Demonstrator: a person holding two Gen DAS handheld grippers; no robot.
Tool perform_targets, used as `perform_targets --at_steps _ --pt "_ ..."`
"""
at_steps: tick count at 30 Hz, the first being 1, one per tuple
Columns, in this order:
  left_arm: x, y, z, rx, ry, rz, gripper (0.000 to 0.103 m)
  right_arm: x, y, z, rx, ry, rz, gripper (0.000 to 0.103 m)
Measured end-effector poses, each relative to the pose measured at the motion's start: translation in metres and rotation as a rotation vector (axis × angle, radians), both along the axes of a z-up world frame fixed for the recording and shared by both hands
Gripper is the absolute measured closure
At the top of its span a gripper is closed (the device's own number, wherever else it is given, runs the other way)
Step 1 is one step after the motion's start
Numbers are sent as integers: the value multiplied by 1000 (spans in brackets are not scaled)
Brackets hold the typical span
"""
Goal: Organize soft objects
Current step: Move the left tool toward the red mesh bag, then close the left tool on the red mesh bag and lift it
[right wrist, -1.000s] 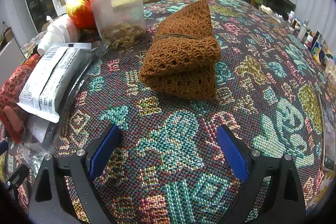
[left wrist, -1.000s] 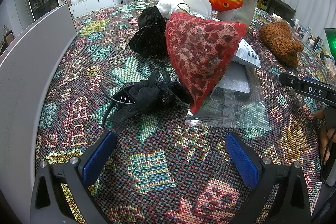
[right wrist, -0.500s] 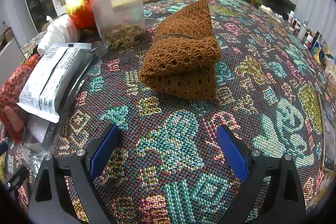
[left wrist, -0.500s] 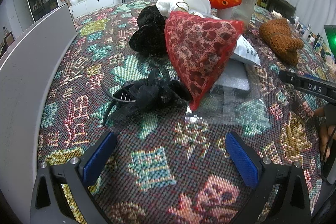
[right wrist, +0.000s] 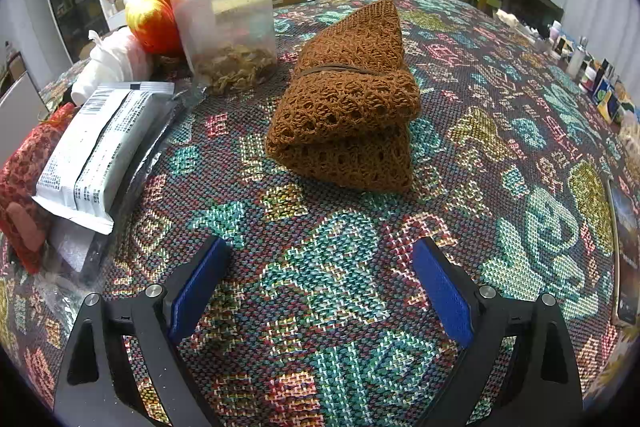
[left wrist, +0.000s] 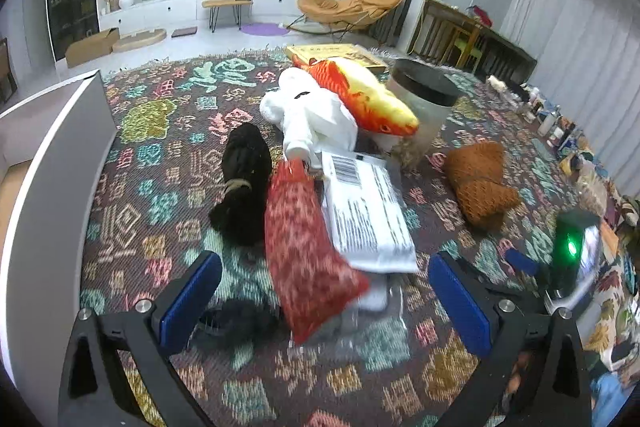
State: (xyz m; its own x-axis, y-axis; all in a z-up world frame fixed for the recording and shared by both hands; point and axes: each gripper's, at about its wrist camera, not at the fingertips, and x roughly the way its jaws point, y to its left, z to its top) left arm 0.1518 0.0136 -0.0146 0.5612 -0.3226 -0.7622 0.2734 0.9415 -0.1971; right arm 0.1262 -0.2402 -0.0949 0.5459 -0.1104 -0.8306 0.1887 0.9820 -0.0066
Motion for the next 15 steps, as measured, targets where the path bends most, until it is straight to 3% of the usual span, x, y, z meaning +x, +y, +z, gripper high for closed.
perform_targets --at_steps 6,11,15 --pt "23 2 -24 -26 107 34 31 0 0 0 0 0 0 8" --pt "28 17 -31 -89 143 75 49 0 0 0 0 0 -1 8" --pt "31 20 -37 -108 164 80 49 0 0 0 0 0 -1 8"
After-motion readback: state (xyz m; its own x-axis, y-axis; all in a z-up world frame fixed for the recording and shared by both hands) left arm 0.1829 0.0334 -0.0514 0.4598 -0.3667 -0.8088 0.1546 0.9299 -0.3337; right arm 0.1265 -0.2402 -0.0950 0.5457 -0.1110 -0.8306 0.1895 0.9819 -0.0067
